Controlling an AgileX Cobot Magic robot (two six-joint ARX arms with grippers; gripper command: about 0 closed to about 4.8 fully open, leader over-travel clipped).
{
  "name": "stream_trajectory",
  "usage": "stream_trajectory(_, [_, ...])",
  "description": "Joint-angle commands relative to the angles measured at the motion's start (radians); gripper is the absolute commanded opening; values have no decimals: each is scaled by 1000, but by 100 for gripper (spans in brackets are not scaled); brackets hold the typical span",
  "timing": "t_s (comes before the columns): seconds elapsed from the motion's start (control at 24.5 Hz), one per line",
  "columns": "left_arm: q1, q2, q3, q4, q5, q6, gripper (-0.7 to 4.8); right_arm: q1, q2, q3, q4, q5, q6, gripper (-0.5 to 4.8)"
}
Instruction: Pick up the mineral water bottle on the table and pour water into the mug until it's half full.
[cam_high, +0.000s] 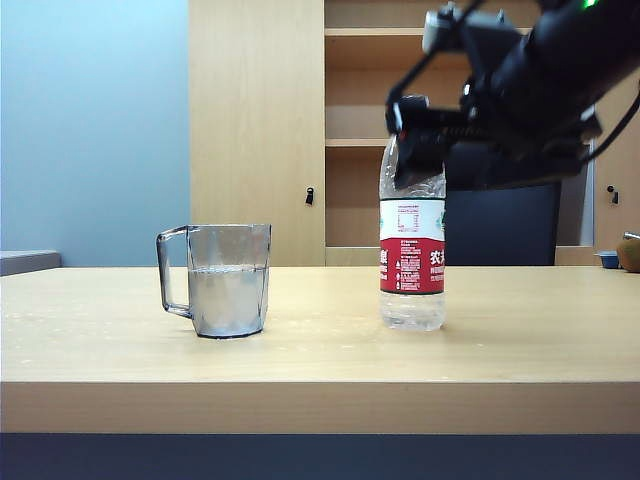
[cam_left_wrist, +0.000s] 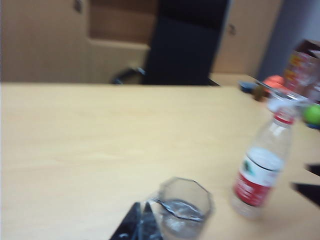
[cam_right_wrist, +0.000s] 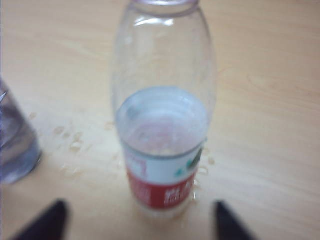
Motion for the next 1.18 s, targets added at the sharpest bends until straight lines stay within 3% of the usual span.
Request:
stream_trajectory(0.04, [14,-90,-19,-27,-146,74,-5,43,-123,1,-137,10,0,174])
stream_trajectory(0.12, [14,-122,-32,-29,-171,97,-5,57,-179,1,-170,1,0,54])
stream_trajectory(0.2, [14,-159,-49,-35,-206,101,-5,71,-231,1,-198,-26,0,-9])
stream_trajectory(0.37, [14,-264,-107,-39,-235,99,-5,132,-384,1,-271,-57,0,-7])
stream_trajectory(0.65, [14,-398,-209,-48,-366,41,-5,255,-663,2,-309,-57,0,-7])
stream_trajectory(1.02, [13,-398,-342,-29,-363,50,-5,369,-926,2,-386,-64,0,-6])
stream_trajectory(1.18, [14,-398,-423,-11,-363,39,-5,401,-1006,2,-499,-188,-1,-6])
